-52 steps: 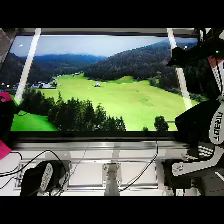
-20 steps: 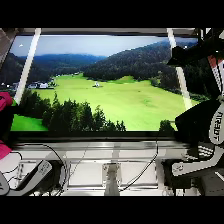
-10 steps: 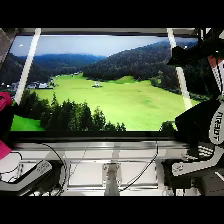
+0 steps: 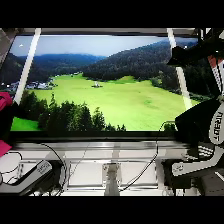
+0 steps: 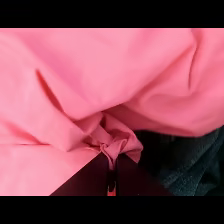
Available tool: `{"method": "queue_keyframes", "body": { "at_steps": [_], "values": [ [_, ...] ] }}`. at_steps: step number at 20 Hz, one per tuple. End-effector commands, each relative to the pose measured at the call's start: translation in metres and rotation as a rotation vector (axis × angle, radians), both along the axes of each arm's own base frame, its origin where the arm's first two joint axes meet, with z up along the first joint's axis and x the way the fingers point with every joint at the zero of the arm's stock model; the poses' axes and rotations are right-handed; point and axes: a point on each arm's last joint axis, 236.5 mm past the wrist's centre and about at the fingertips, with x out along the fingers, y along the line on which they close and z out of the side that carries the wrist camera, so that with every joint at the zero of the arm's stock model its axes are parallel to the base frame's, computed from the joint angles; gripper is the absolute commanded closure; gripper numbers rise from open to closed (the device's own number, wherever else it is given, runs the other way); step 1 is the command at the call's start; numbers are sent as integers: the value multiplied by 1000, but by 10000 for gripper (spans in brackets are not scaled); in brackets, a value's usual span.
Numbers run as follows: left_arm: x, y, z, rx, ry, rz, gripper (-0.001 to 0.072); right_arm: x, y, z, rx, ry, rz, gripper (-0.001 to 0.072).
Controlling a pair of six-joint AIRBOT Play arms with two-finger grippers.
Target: Fold the clothes and pants, and hang the long-sleeved shirts on hangers.
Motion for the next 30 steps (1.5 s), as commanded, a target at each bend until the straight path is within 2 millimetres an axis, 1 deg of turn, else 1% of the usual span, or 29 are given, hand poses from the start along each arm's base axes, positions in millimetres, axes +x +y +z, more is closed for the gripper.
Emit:
{"method": "queue_keyframes", "body": {
  "at_steps": [1, 3, 4, 6, 7, 8, 10, 11, 12, 13, 14, 15, 17, 18, 20, 22, 23, 24, 25, 26, 28, 29, 30],
  "values": [
    [19, -10, 50, 80, -143, -36, 688, 0, 0, 0, 0, -1, 1, 701],
    [38, -23, 95, 149, -302, -82, 688, 0, 1, 0, 1, -1, 1, 701],
    [46, -32, 121, 177, -407, -100, 688, 0, 0, 0, -1, 0, -1, 701],
    [64, -58, 184, 219, -690, -155, 688, 0, 0, 0, 0, -1, 0, 701],
    [70, -74, 213, 210, -837, -184, 688, 0, 0, 1, 1, -1, 0, 701],
    [76, -95, 243, 186, -993, -227, 688, 0, 0, 1, 1, -1, 0, 701],
    [84, -144, 294, 151, -1201, -356, 689, 0, 1, 1, 4, -1, 0, 701],
    [87, -169, 312, 117, -1261, -411, 689, 0, 3, 2, 11, -2, 3, 701],
    [91, -200, 330, 81, -1311, -489, 689, 0, 5, 2, 18, -3, 6, 701],
    [95, -230, 343, 41, -1345, -568, 690, 0, 6, 3, 23, -4, 6, 701],
    [101, -265, 352, -19, -1370, -660, 690, -1, 8, 4, 32, -3, 10, 701],
    [109, -302, 354, -94, -1376, -750, 690, 0, 9, 5, 40, -5, 12, 701],
    [123, -377, 344, -256, -1353, -925, 689, 1, 8, 5, 37, -10, 9, 701],
    [128, -418, 334, -344, -1321, -1014, 689, 2, 7, 5, 34, -15, 4, 701],
    [136, -501, 302, -501, -1220, -1175, 690, 10, -2, 4, 1, -41, -22, 702],
    [138, -576, 270, -617, -1125, -1311, 691, 15, -12, 2, -37, -56, -45, 703],
    [141, -607, 260, -659, -1099, -1366, 691, 18, -17, 3, -44, -67, -62, 704],
    [145, -632, 254, -689, -1082, -1406, 691, 22, -23, 4, -49, -81, -79, 704],
    [153, -653, 246, -707, -1056, -1425, 692, 24, -28, 5, -49, -90, -93, 704],
    [164, -669, 235, -714, -1021, -1429, 691, 25, -35, 5, -50, -93, -107, 704],
    [182, -693, 198, -725, -937, -1432, 690, 26, -52, 5, -48, -92, -150, 702],
    [188, -700, 171, -727, -876, -1424, 688, 26, -61, 6, -44, -91, -171, 701],
    [193, -703, 140, -715, -789, -1398, 681, 26, -71, 7, -25, -83, -215, 650]
  ]
}}
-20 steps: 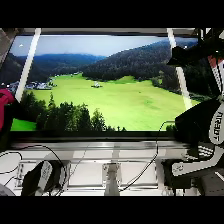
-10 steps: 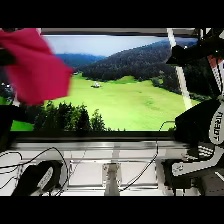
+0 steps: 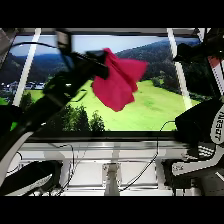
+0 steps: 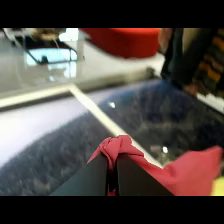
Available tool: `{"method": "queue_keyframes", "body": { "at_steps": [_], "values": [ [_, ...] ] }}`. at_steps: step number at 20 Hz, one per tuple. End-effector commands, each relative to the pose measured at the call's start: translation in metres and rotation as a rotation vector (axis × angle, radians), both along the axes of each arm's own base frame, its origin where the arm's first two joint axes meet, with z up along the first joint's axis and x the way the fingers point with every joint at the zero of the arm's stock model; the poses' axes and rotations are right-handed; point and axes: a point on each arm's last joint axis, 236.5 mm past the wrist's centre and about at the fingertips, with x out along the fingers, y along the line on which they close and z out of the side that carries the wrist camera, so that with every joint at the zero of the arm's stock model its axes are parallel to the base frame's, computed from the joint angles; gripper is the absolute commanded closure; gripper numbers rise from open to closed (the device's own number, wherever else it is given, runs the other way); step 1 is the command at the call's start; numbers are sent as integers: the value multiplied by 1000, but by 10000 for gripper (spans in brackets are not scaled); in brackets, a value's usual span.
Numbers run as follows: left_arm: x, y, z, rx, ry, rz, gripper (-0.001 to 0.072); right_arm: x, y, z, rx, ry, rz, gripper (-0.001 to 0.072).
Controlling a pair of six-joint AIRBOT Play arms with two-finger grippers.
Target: Fold the clothes and pants, and hang the long-sleeved shirts on hangers.
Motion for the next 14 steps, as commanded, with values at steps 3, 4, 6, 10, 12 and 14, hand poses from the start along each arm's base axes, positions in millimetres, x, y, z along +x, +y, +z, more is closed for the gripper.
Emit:
{"method": "queue_keyframes", "body": {
  "at_steps": [3, 4, 6, 10, 12, 14],
  "values": [
    [1, -19, -143, 322, 311, 68, 243, 6, -48, 8, 68, -20, -177, 284],
    [-6, -5, -164, 444, 355, 98, 229, 5, -53, 8, 76, -22, -188, 284],
    [-20, 24, -192, 710, 386, 107, 230, 5, -57, 9, 83, -24, -195, 285],
    [-23, 79, -207, 993, 414, 181, 637, 4, -54, 3, 84, -7, -169, 635],
    [-19, 101, -206, 1045, 433, 233, 689, 0, -51, -6, 91, 34, -153, 703],
    [-14, 124, -209, 978, 508, 319, 690, -8, -34, -25, 158, 104, -89, 706]
  ]
}}
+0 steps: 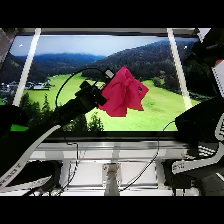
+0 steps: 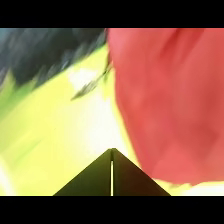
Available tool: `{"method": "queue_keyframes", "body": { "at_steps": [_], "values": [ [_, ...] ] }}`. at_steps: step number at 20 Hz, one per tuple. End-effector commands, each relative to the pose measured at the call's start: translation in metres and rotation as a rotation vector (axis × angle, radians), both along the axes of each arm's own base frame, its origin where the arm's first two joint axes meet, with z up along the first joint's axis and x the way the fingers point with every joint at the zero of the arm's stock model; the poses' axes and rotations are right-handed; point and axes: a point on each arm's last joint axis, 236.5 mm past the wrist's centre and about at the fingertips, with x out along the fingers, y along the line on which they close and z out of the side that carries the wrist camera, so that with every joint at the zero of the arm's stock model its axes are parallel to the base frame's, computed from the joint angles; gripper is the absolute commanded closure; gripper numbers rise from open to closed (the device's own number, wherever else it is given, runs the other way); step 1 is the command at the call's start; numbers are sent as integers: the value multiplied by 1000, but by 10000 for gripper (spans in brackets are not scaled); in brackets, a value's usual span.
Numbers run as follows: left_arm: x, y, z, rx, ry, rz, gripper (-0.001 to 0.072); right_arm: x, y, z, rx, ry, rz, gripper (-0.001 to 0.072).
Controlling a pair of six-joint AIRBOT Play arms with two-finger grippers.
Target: Fold the clothes and pants, and hang the long-sleeved shirts on hangers.
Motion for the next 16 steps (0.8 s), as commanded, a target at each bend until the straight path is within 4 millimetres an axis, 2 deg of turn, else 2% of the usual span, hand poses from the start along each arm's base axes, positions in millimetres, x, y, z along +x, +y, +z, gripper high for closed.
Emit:
{"method": "queue_keyframes", "body": {
  "at_steps": [1, 3, 5, 6, 8, 9, 10, 11, 13, 14, 15, 16],
  "values": [
    [2, 54, -10, 36, 53, 170, 691, -14, 33, -29, 140, 89, 115, 707],
    [-4, 79, -31, -86, 140, 277, 691, -30, 64, -65, 297, 173, 179, 707],
    [-17, 96, -57, -268, 248, 399, 692, -49, 79, -111, 407, 293, 172, 706],
    [-23, 93, -67, -383, 310, 428, 692, -56, 84, -132, 446, 345, 153, 705],
    [-30, 72, -75, -583, 423, 397, 692, -64, 93, -164, 507, 434, 108, 678],
    [-29, 66, -75, -644, 449, 372, 691, -63, 96, -178, 509, 465, 76, 550],
    [-25, 65, -76, -689, 463, 385, 691, -58, 100, -192, 500, 485, 37, 365],
    [-21, 66, -79, -740, 479, 430, 691, -53, 104, -203, 486, 498, 3, 286],
    [-16, 64, -88, -841, 532, 521, 689, -39, 120, -220, 453, 488, -36, 239],
    [-15, 61, -92, -888, 557, 556, 674, -33, 127, -226, 430, 474, -51, 132],
    [-13, 55, -95, -935, 578, 585, 532, -25, 131, -231, 398, 449, -62, 91],
    [-10, 50, -98, -977, 592, 613, 267, -19, 134, -234, 376, 431, -82, 91]
  ]
}}
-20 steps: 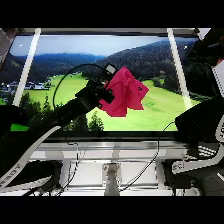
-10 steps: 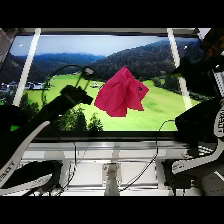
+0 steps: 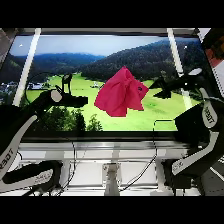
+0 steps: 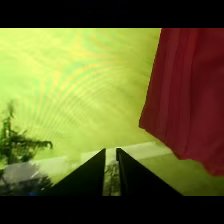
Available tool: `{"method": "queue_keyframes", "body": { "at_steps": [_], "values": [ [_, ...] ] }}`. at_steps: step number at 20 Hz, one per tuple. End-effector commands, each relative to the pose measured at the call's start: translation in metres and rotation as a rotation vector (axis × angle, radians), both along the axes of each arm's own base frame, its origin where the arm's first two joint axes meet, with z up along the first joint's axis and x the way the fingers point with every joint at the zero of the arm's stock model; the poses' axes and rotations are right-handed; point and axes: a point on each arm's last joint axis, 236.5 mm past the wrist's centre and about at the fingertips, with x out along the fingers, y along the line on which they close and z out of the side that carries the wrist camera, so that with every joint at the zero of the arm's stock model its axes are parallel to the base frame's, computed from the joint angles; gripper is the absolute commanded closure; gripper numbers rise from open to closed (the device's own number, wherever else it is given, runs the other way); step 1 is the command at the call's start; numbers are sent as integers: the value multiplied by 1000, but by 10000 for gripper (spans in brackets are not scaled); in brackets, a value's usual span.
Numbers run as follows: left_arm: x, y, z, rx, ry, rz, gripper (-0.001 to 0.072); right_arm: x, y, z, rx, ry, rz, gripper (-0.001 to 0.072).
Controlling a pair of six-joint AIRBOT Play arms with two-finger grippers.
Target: Fold the clothes and pants, and hang the long-sleeved shirts on hangers.
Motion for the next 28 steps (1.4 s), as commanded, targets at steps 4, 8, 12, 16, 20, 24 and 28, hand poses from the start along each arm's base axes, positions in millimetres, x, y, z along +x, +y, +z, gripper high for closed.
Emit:
{"method": "queue_keyframes", "body": {
  "at_steps": [4, 8, 12, 16, 20, 24, 28],
  "values": [
    [14, -28, -14, -268, 128, 201, 162, 36, 11, -26, -123, -50, -139, 91],
    [15, -29, -27, -276, 157, 227, 162, 42, 16, -26, -131, -76, -147, 94],
    [20, -41, -26, -322, 151, 246, 162, 47, 17, -26, -139, -95, -156, 106],
    [18, -55, -33, -366, 192, 275, 175, 47, 18, -26, -138, -94, -155, 179],
    [16, -62, -39, -369, 199, 254, 381, 46, 21, -26, -138, -96, -147, 530],
    [29, -63, -26, -367, 135, 215, 690, 48, 17, -24, -143, -107, -149, 704],
    [72, -58, 44, -381, -79, 146, 692, 69, -3, 8, -166, -212, -170, 707]
  ]
}}
